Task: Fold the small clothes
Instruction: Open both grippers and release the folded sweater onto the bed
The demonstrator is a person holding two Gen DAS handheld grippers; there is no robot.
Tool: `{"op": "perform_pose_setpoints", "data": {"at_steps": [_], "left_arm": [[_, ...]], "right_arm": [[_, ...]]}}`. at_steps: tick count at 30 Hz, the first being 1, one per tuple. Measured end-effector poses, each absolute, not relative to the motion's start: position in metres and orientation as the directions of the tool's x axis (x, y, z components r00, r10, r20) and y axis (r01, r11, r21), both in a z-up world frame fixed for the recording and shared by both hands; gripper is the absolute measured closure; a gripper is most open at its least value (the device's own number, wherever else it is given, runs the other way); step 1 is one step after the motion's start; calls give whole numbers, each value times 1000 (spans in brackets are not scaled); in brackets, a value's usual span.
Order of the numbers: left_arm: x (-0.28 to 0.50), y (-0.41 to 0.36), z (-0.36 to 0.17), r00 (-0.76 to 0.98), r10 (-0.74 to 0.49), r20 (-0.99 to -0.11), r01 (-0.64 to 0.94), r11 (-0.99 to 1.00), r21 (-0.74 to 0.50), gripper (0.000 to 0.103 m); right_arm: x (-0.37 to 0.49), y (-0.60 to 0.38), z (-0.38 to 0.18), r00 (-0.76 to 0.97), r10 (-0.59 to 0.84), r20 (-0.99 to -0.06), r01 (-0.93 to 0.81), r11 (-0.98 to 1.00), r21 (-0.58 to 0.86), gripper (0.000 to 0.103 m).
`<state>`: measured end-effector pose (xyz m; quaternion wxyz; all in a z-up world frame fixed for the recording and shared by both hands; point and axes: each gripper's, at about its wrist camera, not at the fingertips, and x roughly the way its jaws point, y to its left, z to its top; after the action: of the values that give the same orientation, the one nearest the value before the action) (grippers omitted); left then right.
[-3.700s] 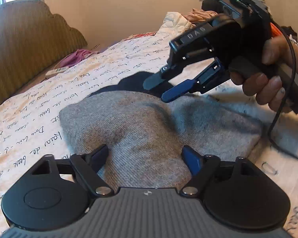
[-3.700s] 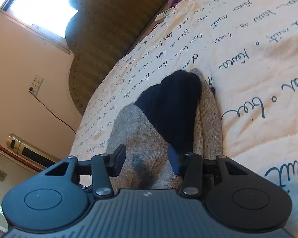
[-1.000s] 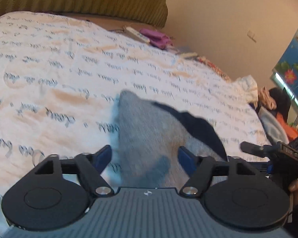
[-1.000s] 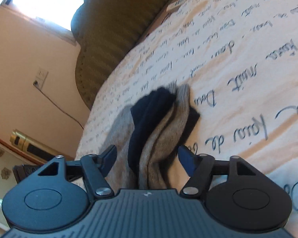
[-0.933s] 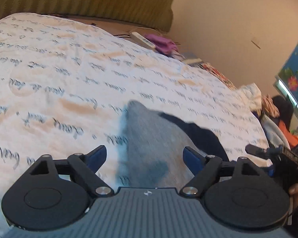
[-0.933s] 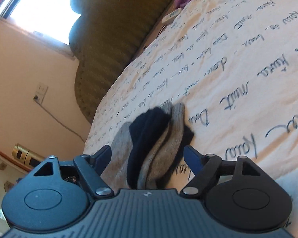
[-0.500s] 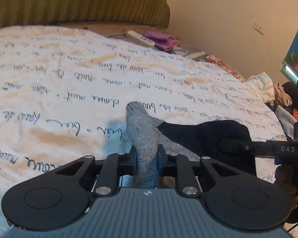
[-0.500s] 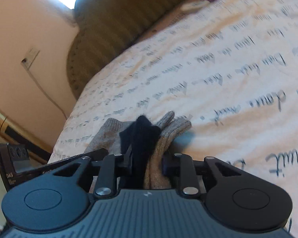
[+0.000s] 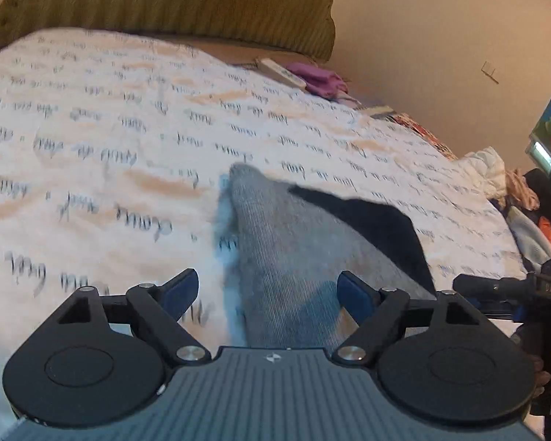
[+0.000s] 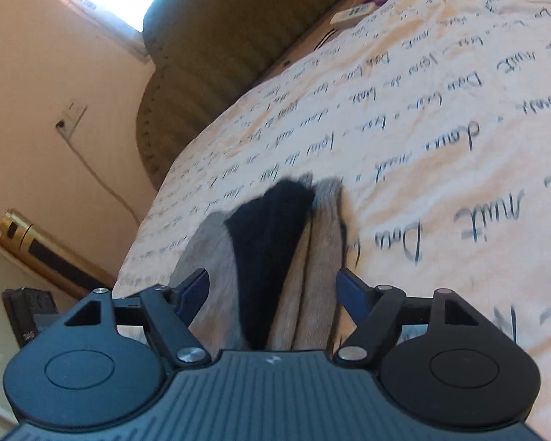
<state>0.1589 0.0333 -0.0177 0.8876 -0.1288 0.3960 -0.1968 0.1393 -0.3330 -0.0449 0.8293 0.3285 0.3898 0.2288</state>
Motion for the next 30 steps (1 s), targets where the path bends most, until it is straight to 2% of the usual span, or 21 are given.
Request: {"op": "perform_pose_setpoints", "data": {"at_steps": [4,7,8,9,10,12,13,16,19,21,23,24,27,30], "left_arm": [[113,35,-37,512,-550,-660,247,830,-500,21],[90,21,-39,514,-551,-658,291,833,-471,24],[87,16,-38,515,-537,-668,292,843,-451,32],[85,13,-37,514,-519,-683,296,855,-426,52],[86,12,-36,504,-504,-701,297,864,-407,57],[86,18,-31,482,-512,-711,290,859,-422,71],[84,20,-27,476,-512,-715,292,859,-421,72],[78,23,-28,476,-488,-731,320,871,-373,73],[79,27,-40,481,-495,-724,314,868,-385,70],[74,25,-32,494,-491,-717,322,870,-374,55],[59,27,-18,567,-439,-697,320,897,-304,49],[48,27,-9,619,-401,-675,327,913,-243,44],[16,19,11,744,-315,-589,327,941,-90,38],[3,0,12,761,-331,-557,337,937,-96,36]], "right_arm": [[87,-320,-53,506,638,-580,-141,725,674,27],[66,-310,-52,486,681,-549,-174,690,702,29],[64,-306,-52,469,698,-541,-191,678,709,44],[63,-302,-53,444,714,-542,-207,670,713,60],[63,-297,-54,424,710,-562,-210,681,702,86],[62,-296,-52,430,705,-564,-224,688,690,88],[59,-296,-46,439,708,-553,-243,686,686,89],[48,-297,-32,452,699,-553,-283,701,655,89],[50,-296,-52,436,664,-608,-252,738,626,87],[51,-302,-62,452,688,-567,-211,700,682,85],[46,-311,-55,482,679,-554,-167,692,703,76],[40,-316,-48,515,662,-545,-159,698,698,75],[14,-317,-19,634,570,-523,-166,760,628,75],[-4,-286,0,716,498,-489,-211,822,529,75]]}}
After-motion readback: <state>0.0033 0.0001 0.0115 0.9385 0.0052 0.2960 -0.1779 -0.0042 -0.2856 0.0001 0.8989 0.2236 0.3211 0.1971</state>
